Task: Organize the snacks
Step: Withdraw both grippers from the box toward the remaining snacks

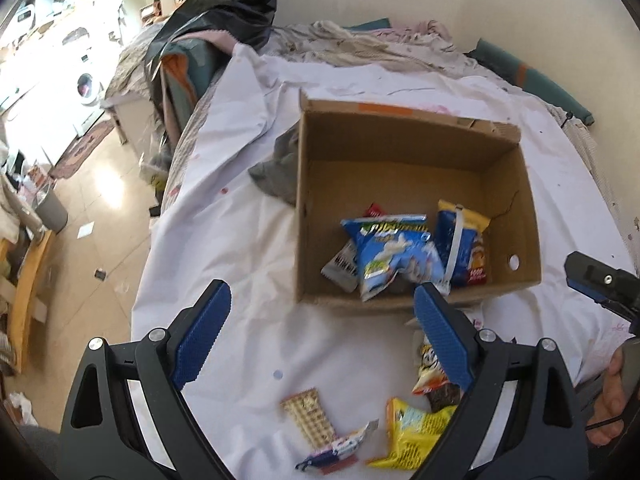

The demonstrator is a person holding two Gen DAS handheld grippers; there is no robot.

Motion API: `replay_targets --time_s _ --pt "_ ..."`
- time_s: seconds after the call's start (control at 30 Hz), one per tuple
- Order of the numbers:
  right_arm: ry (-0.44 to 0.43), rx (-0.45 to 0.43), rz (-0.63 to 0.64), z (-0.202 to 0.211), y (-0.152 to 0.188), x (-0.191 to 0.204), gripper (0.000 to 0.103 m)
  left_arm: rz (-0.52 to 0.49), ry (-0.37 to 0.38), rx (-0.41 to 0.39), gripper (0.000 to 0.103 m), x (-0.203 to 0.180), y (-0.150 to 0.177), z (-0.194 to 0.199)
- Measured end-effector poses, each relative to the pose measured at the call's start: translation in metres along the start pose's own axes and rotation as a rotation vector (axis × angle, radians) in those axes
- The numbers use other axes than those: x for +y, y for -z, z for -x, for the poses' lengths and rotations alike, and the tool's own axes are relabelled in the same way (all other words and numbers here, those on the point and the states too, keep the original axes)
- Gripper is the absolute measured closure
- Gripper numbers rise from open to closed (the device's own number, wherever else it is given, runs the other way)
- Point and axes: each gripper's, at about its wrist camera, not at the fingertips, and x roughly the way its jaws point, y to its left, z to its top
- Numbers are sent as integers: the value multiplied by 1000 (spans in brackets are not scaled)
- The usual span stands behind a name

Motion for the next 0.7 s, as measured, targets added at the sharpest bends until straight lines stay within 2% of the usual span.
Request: replay_targets --time_s 0.57,0.7 --pt "33 64 -43 2 32 -11 13 130 -12 104 12 30 35 -1" --pt "46 81 -44 0 35 -15 13 228 5 184 12 49 48 -14"
